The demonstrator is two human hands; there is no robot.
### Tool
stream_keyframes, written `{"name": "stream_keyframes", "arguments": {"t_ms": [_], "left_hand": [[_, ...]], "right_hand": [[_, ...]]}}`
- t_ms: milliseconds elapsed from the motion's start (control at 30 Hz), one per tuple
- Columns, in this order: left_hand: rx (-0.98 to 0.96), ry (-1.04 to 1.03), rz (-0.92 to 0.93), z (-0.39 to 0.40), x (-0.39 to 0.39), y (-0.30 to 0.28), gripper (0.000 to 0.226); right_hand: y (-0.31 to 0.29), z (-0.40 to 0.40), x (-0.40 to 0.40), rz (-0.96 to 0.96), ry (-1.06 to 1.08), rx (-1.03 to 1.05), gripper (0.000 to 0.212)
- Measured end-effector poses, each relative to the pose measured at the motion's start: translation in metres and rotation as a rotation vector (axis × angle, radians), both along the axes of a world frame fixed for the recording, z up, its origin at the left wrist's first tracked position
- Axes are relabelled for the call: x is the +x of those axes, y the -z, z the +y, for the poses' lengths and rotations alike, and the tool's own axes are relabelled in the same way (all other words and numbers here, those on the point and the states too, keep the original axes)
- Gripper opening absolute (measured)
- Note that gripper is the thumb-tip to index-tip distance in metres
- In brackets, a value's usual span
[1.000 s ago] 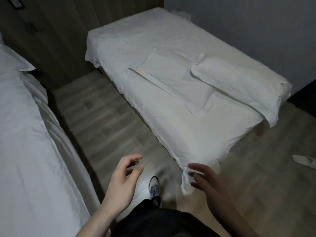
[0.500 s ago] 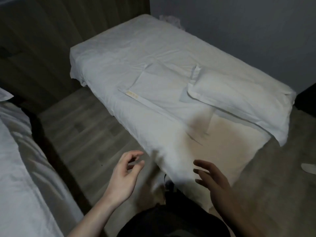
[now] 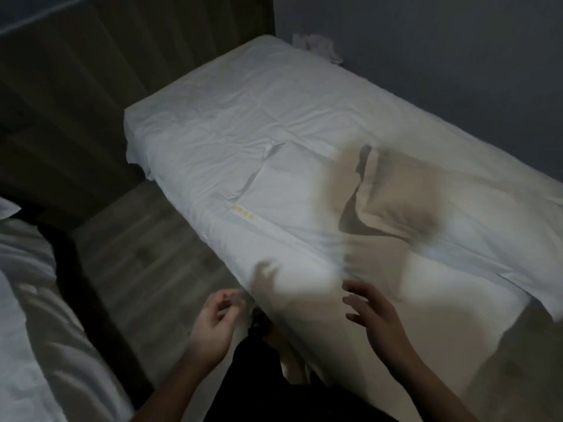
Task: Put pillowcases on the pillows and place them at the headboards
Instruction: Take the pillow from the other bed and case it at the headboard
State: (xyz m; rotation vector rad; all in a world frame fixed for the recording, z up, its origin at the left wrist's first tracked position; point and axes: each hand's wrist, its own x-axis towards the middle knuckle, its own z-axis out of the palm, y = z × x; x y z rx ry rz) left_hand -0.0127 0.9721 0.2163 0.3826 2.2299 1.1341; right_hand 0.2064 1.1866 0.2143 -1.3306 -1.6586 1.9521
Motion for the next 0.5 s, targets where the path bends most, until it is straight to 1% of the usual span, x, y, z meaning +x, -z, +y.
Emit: {"name": "stream_keyframes", "arguments": {"t_ms": [33, 133, 233, 333, 400, 500], "left_hand": [[-0.029, 0.020, -0.022, 0.010, -0.018, 0.010, 0.026], [-0.124, 0.107, -0.056, 0.044, -0.075, 0.035, 0.014], [-0.187, 0.212, -0.088, 0.081, -0.135, 0.058, 0.015], [-0.262, 0.284, -0.078, 0.127, -0.197, 0.091, 0.012], [-0.317, 0.302, -0.080, 0.164, -0.234, 0.109, 0.016], [-0.382, 0.386, -0.062, 0.224, -0.281, 0.137, 0.027]], "right_hand": [[0.007, 0.004, -0.010, -0.025, 0.019, -0.007, 0.023], [0.027, 0.015, -0.039, -0.093, 0.112, -0.022, 0.023], [0.049, 0.030, -0.068, -0.178, 0.211, -0.054, 0.023], [0.075, 0.050, -0.095, -0.250, 0.262, -0.079, 0.026], [0.092, 0.066, -0.109, -0.305, 0.290, -0.081, 0.028], [0.123, 0.095, -0.120, -0.385, 0.350, -0.082, 0.028]]}}
